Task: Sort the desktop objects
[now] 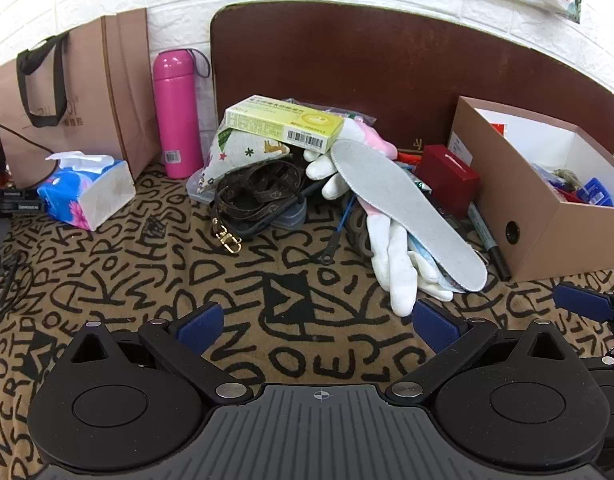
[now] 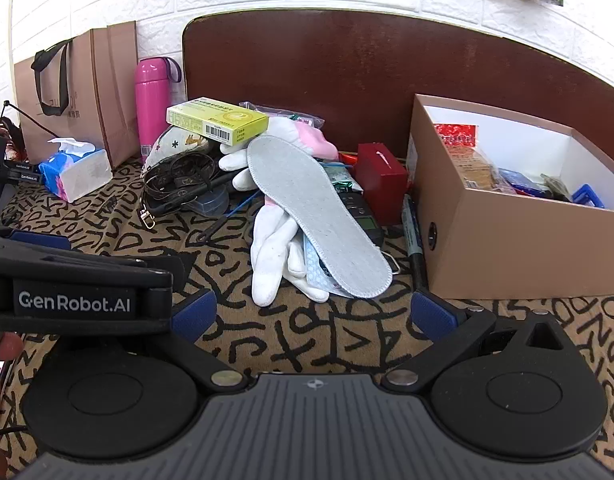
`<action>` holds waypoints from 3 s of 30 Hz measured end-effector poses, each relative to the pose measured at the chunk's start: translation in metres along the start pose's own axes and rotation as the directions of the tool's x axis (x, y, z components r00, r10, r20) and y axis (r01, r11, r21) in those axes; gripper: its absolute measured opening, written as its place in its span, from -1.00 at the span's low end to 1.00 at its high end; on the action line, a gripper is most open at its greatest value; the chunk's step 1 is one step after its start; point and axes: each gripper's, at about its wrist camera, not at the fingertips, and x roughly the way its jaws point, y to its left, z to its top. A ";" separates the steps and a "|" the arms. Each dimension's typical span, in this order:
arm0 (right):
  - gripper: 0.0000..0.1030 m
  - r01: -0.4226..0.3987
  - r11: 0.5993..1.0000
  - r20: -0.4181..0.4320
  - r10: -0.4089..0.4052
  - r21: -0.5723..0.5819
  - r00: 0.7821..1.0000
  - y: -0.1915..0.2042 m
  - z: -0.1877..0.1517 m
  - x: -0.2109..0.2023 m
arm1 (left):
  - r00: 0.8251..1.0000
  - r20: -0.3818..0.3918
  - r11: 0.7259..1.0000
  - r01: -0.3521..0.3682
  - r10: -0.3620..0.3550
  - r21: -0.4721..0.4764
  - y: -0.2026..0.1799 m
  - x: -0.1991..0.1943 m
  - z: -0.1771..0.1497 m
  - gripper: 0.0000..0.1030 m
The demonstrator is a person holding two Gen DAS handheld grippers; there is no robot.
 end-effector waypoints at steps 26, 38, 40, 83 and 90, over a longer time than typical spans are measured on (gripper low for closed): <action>0.88 -0.055 0.996 0.005 0.055 -0.065 0.998 -0.016 0.051 0.096 | 0.996 -0.065 0.997 0.065 -0.067 -0.042 0.019 0.091 0.069 1.00; 0.56 -0.117 0.990 -0.039 0.114 -0.076 0.993 -0.028 0.046 0.136 | 0.982 -0.104 0.988 0.152 -0.155 -0.039 -0.010 0.144 0.090 0.99; 0.58 -0.128 0.989 -0.041 0.125 -0.070 0.991 -0.028 0.047 0.140 | 0.980 -0.118 0.987 0.157 -0.162 -0.046 -0.013 0.150 0.093 1.00; -0.66 -0.177 0.984 -0.123 0.172 -0.028 0.977 -0.033 -0.007 0.068 | 0.949 -0.151 0.961 0.271 -0.276 -0.047 -0.035 0.095 0.056 -0.82; -0.81 -0.216 0.976 -0.084 0.215 -0.010 0.973 -0.035 -0.001 0.043 | 0.950 -0.093 0.954 0.297 -0.299 -0.029 -0.043 0.062 0.065 -0.87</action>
